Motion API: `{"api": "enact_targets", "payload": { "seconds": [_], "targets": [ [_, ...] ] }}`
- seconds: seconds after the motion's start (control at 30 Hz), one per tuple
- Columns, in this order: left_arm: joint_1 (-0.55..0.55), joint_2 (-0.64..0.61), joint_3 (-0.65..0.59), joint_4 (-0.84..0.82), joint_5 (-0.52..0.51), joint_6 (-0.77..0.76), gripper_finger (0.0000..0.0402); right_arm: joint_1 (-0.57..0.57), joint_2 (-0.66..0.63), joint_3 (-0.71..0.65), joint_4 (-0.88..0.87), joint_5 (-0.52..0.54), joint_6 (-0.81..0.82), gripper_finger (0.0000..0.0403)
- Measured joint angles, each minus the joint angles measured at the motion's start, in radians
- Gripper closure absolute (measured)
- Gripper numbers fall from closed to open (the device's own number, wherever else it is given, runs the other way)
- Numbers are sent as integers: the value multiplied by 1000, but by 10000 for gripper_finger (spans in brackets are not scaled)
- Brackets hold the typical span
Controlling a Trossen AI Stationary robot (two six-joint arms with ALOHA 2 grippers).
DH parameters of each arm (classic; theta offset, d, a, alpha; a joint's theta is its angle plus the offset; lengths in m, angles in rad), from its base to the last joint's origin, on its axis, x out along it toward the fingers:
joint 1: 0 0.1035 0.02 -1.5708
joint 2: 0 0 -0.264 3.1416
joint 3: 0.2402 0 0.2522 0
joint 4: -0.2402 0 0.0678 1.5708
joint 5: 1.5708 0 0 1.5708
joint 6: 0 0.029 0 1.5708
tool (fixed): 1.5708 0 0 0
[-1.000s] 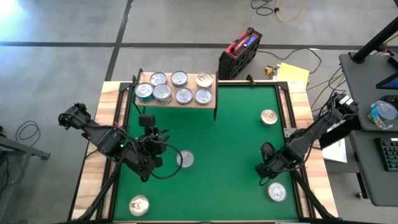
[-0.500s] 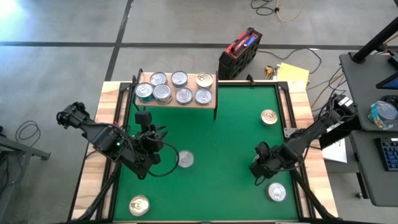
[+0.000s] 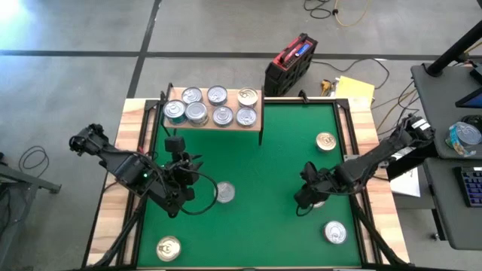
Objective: Stack canned seafood by type on shelf
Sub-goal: Stack the middle right blue tuna can on top of the blue tuna can on the shelf
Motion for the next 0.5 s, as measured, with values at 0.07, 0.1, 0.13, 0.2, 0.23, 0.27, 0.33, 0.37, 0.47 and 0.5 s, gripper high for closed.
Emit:
{"api": "enact_targets", "payload": {
  "seconds": [0.07,0.1,0.13,0.2,0.23,0.27,0.33,0.37,0.47,0.5],
  "targets": [
    [0,0,-13,0,0,-5,318,-1,-7,56,-74,5,-2,394],
    [0,0,-19,0,0,-10,318,-1,-7,80,-118,3,8,394],
    [0,0,-27,0,0,-20,318,0,-5,101,-167,-4,28,394],
    [-4,0,-38,0,0,-43,318,11,1,131,-238,-27,72,394],
    [-6,0,-43,0,0,-52,318,19,3,139,-263,-46,88,394],
    [-7,0,-47,-1,0,-57,318,26,6,141,-285,-63,106,394],
    [-10,0,-55,0,0,-70,318,38,16,138,-317,-93,139,394],
    [-11,0,-59,0,0,-77,318,45,17,130,-314,-102,156,394],
    [-14,0,-77,4,0,-98,318,61,30,101,-315,-126,195,394],
    [-16,1,-86,5,0,-106,318,65,36,94,-310,-131,203,394]
  ]
}}
